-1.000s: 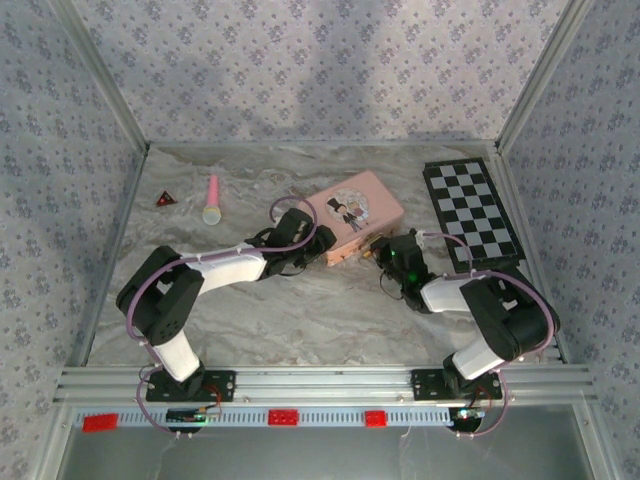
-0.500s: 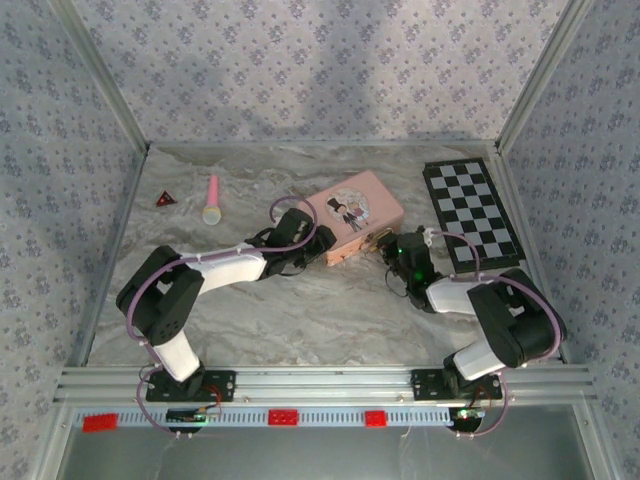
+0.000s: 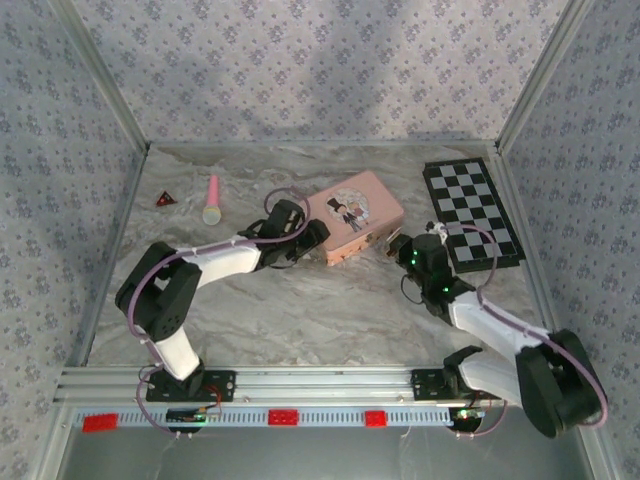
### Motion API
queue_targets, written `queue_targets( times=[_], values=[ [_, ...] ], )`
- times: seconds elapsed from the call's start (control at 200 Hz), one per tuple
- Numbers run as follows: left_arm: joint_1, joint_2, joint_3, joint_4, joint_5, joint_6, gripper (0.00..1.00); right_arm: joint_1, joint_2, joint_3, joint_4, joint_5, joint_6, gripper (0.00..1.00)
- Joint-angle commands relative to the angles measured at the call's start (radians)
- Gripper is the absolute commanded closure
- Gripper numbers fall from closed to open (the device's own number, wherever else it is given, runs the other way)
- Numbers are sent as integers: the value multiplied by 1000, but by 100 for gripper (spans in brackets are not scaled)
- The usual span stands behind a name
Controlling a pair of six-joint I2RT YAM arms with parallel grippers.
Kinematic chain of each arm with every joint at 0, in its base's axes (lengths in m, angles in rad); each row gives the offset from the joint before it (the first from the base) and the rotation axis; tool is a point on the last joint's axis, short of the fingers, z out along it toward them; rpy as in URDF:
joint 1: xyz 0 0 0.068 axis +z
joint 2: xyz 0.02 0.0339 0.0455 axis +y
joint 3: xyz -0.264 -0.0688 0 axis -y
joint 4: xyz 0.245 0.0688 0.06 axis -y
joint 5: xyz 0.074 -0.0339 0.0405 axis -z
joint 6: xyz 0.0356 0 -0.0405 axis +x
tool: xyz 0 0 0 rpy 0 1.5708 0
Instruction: Unlock the padlock with the key
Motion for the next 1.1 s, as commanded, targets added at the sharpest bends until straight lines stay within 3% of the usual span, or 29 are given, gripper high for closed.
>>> queue_targets(
  times=[0.0,0.205,0.41,0.715,1.099],
  values=[
    [24,19,49,-102,6,113,31,0,-107,0,-180,32,-154,100],
    [40,-62,37,-128,-1,242,29,1,-249,47,-417,-3,-300,100],
    [26,-220,-75,-114,-62,387,27,28,-292,99,-599,-9,-388,100],
    [25,-511,-294,-110,-277,485,25,124,-253,217,-792,35,-438,100],
    [64,-772,-426,-168,-443,540,6,196,-177,247,-928,88,-407,100]
  ],
)
